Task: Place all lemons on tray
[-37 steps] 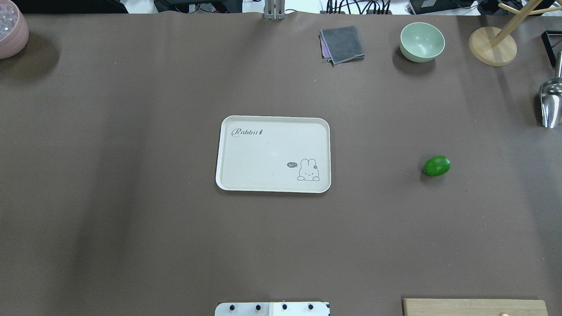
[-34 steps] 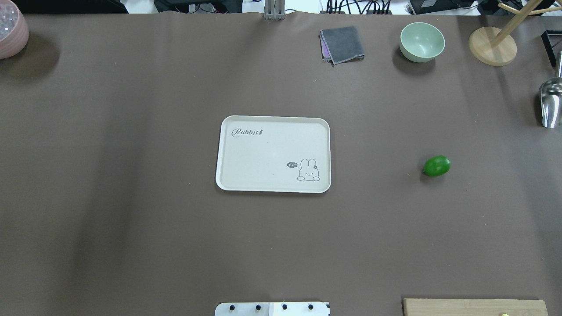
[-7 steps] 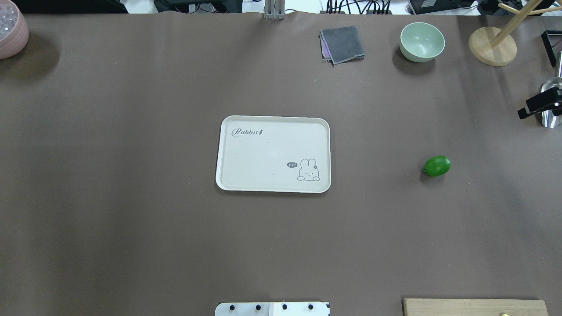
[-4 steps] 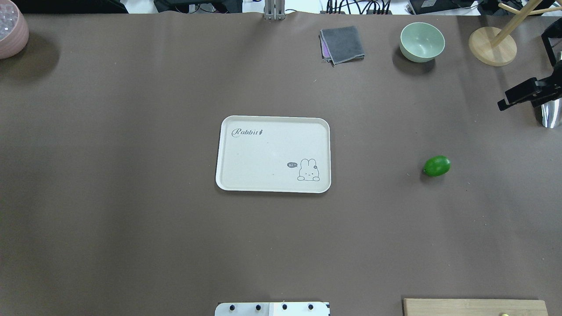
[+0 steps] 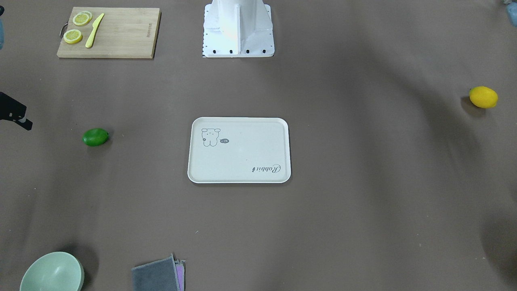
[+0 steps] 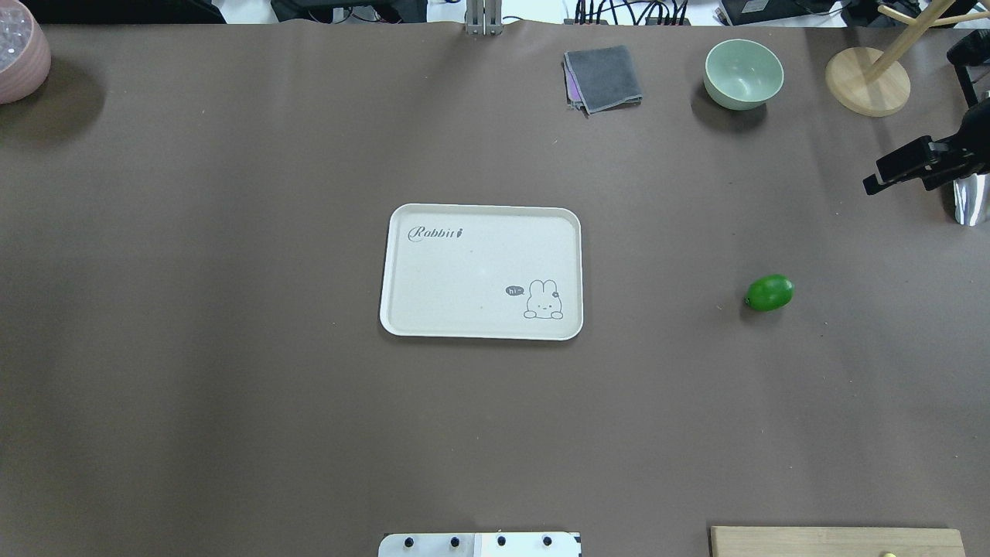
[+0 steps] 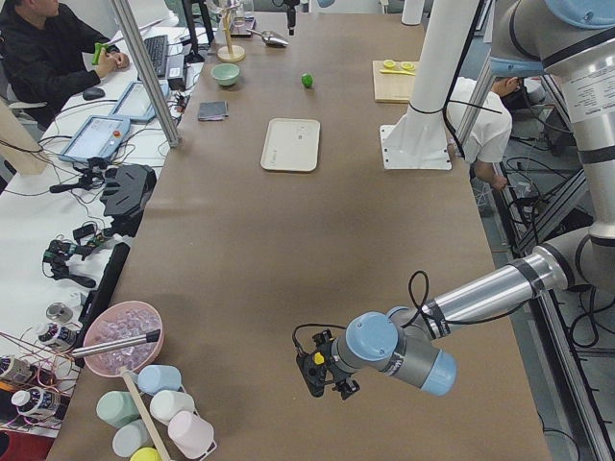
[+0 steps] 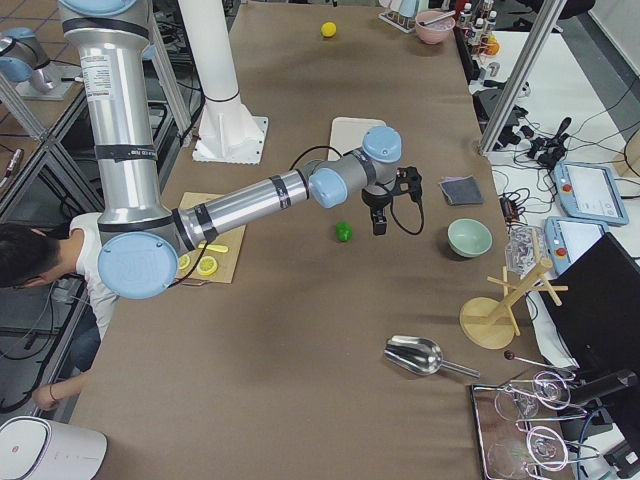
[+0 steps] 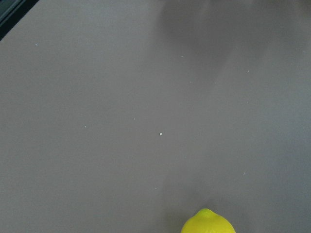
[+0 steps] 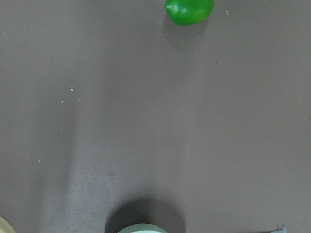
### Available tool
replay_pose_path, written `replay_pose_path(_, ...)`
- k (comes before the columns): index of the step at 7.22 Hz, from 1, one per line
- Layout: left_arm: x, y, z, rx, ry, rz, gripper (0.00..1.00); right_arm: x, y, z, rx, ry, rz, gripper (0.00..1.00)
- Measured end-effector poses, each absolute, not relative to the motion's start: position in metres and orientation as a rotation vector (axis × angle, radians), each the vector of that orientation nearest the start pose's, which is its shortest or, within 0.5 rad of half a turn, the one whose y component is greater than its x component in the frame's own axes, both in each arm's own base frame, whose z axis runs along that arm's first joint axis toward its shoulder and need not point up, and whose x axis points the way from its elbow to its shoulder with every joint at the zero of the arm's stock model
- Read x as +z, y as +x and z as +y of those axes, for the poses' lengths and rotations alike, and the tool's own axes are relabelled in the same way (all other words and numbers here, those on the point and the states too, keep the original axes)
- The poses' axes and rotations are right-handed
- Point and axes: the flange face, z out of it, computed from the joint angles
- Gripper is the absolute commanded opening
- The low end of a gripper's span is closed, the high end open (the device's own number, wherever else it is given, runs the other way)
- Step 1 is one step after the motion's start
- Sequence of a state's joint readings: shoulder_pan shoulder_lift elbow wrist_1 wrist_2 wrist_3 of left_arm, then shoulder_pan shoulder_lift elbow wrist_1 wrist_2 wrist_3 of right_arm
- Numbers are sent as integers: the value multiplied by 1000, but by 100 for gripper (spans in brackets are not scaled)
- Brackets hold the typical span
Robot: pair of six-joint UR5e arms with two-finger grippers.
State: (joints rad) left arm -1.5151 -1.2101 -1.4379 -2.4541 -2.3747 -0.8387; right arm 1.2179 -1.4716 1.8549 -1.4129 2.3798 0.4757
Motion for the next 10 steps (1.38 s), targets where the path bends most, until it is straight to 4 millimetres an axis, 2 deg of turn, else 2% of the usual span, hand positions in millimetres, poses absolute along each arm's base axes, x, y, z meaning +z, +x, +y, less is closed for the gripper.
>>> replay_pose_path(2,778,-21,-332,-531,-60,897,98,443,-130,-517,-113,154,-921,100)
replay_pose_path(7,780,2,-337,-470,-129,941,98,429,-156,-521,-104,133,-928,100)
replay_pose_path(10,788,20,-352,-434,-154,934,98,427,-159,-522,-106,136,-925,100)
